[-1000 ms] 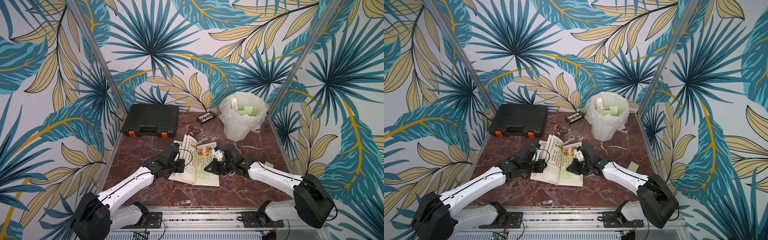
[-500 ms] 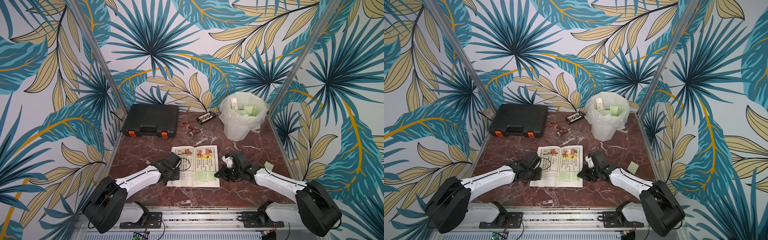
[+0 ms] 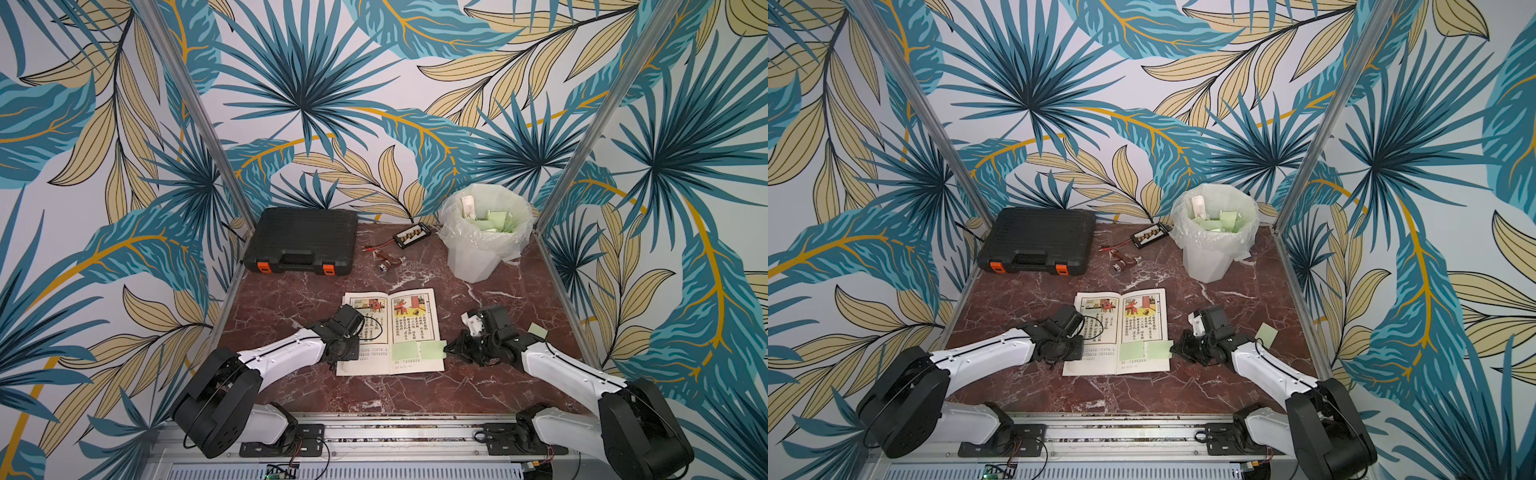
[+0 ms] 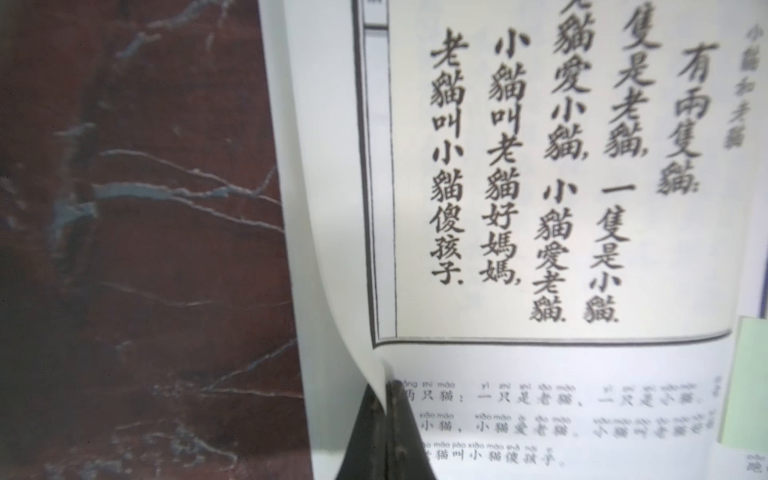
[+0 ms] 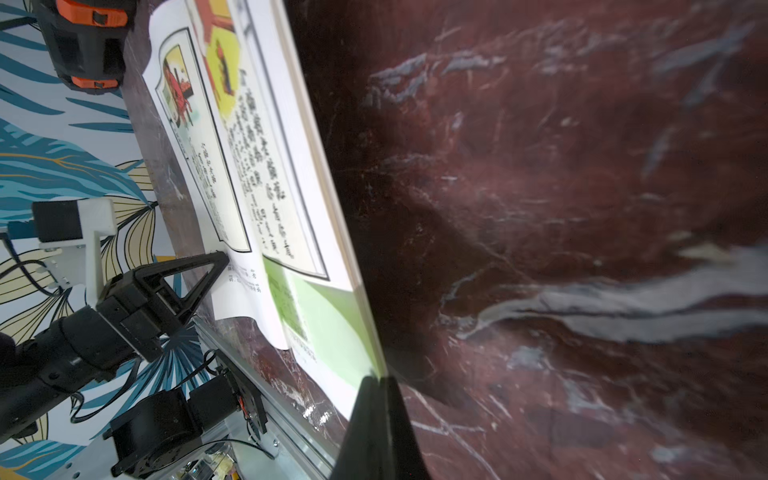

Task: Peel off the used sticky note
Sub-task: Tear off the note from the book, then place the note in the trash bin.

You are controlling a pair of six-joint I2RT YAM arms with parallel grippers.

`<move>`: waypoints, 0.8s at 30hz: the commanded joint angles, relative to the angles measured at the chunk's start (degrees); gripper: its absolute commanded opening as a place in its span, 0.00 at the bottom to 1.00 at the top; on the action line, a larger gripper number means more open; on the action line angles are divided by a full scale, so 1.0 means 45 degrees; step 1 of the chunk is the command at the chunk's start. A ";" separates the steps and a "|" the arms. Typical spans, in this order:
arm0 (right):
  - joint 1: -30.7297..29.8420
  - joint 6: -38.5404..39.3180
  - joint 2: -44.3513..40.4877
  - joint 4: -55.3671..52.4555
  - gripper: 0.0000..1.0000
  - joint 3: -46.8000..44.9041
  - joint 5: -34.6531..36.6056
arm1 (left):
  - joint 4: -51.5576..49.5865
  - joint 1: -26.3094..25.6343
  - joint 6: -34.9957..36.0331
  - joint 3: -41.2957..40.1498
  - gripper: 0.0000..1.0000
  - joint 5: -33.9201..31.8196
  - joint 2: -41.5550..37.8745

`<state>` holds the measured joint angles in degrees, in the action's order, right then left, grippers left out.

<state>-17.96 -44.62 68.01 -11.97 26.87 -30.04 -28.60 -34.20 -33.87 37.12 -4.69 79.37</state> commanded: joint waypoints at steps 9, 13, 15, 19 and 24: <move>0.1446 0.1612 -0.0292 -0.1882 0.00 -0.0646 0.0057 | -0.1002 0.0031 0.0284 0.0468 0.00 -0.1126 0.0376; 0.1729 0.1732 -0.0367 -0.1978 0.00 -0.0584 -0.0123 | -0.1162 0.0011 0.0388 0.0648 0.00 -0.1092 0.0353; 0.1862 0.1828 -0.0619 -0.2285 0.00 -0.0350 -0.0176 | -0.1320 -0.0026 0.0477 0.0775 0.00 -0.1116 0.0284; 0.2190 0.2277 -0.1622 -0.3856 0.00 0.1006 -0.0255 | -0.1642 -0.0120 0.0632 0.1099 0.00 -0.1242 0.0239; 0.2510 0.2846 -0.2724 -0.6185 0.00 0.5164 -0.0210 | -0.1883 -0.0232 0.0744 0.1382 0.00 -0.1394 0.0227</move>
<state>-7.25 -34.70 57.67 -33.32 42.74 -30.46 -35.59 -34.85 -31.44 41.52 -9.61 80.64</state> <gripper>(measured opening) 0.043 0.063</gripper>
